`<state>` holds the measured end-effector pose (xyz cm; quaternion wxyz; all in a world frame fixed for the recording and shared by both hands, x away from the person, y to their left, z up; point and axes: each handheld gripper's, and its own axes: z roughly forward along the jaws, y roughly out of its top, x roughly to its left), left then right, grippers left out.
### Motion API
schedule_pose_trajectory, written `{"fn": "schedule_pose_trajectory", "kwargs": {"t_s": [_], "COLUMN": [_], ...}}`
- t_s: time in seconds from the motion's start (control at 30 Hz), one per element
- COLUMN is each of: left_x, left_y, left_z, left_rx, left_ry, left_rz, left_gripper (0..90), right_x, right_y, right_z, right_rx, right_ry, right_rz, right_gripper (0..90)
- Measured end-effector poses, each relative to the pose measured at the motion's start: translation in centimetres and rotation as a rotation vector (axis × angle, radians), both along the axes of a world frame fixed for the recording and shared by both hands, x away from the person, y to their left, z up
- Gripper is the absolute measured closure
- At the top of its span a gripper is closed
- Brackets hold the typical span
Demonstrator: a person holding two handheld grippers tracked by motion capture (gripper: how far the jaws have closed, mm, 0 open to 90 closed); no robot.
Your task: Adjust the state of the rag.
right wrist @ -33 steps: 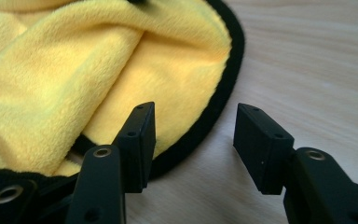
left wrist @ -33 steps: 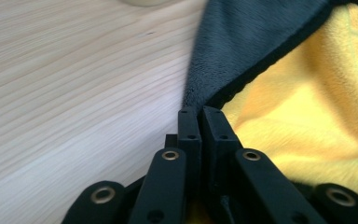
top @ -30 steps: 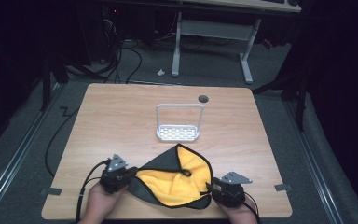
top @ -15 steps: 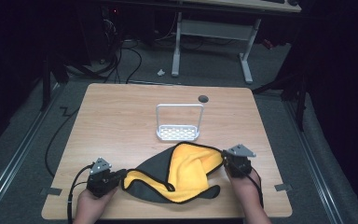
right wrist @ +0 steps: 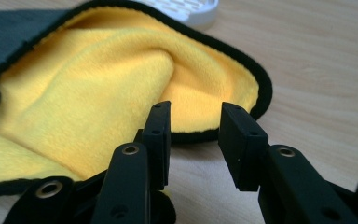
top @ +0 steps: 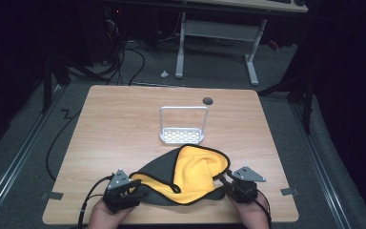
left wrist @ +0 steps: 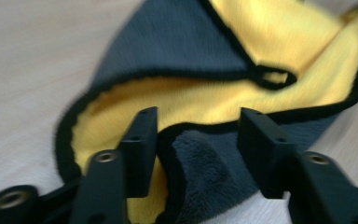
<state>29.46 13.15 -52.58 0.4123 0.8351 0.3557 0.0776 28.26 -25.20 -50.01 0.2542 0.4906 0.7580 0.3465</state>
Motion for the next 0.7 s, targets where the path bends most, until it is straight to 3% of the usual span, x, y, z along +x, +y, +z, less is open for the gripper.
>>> {"fn": "schedule_pose_trajectory", "kwargs": {"t_s": [0.07, 0.13, 0.17, 0.2, 0.23, 0.27, 0.33, 0.4, 0.43, 0.5, 0.57, 0.67, 0.7], "left_x": [0.0, 0.0, -0.1, -0.1, -0.2, -0.2, -0.2, 0.1, 0.1, 0.2, 0.3, 0.2, 0.3], "left_y": [0.0, 0.3, 0.7, 0.7, 0.9, 1.2, 2.0, 2.9, 2.9, 3.1, 3.0, 2.7, 2.8], "left_z": [-0.2, -0.3, -0.3, -0.3, -0.3, -0.3, -0.3, -0.4, -0.4, -0.4, -0.5, -0.5, -0.5], "left_rx": [0.014, 0.008, 0.015, 0.015, 0.020, 0.027, 0.038, 0.016, 0.016, 0.009, 0.003, 0.003, 0.002], "left_ry": [0.002, 0.013, 0.011, 0.011, 0.007, 0.005, -0.002, 0.015, 0.015, 0.013, 0.010, 0.001, 0.002], "left_rz": [-0.013, -0.016, -0.017, -0.017, -0.011, -0.007, 0.012, 0.041, 0.041, 0.061, 0.062, 0.067, 0.062], "left_gripper": [74.5, 79.0, 80.4, 80.8, 81.0, 81.2, 81.4, 81.4, 81.4, 81.2, 80.7, 80.2, 79.9], "right_x": [1.1, 2.4, 3.6, 3.6, 4.0, 4.0, 4.2, 5.0, 5.0, 6.7, 7.5, 7.1, 5.6], "right_y": [0.5, 1.2, 1.8, 1.8, 1.8, 1.5, 0.3, -1.5, -1.5, -3.4, -3.8, -3.6, -3.1], "right_z": [-0.9, -1.6, -2.2, -2.2, -2.4, -2.3, -2.4, -2.4, -2.4, -2.4, -2.4, -2.1, -1.6], "right_rx": [-0.014, -0.009, -0.030, -0.030, -0.044, -0.055, -0.061, -0.048, -0.048, -0.068, -0.069, -0.064, -0.056], "right_ry": [0.026, 0.054, 0.089, 0.089, 0.104, 0.112, 0.097, 0.096, 0.096, 0.085, 0.087, 0.078, 0.054], "right_rz": [0.003, 0.014, 0.028, 0.028, 0.036, 0.034, 0.008, -0.046, -0.046, -0.123, -0.143, -0.146, -0.121], "right_gripper": [64.2, 63.6, 74.7, 74.7, 85.9, 87.5, 88.1, 88.3, 88.3, 88.0, 85.1, 82.5, 80.0]}}
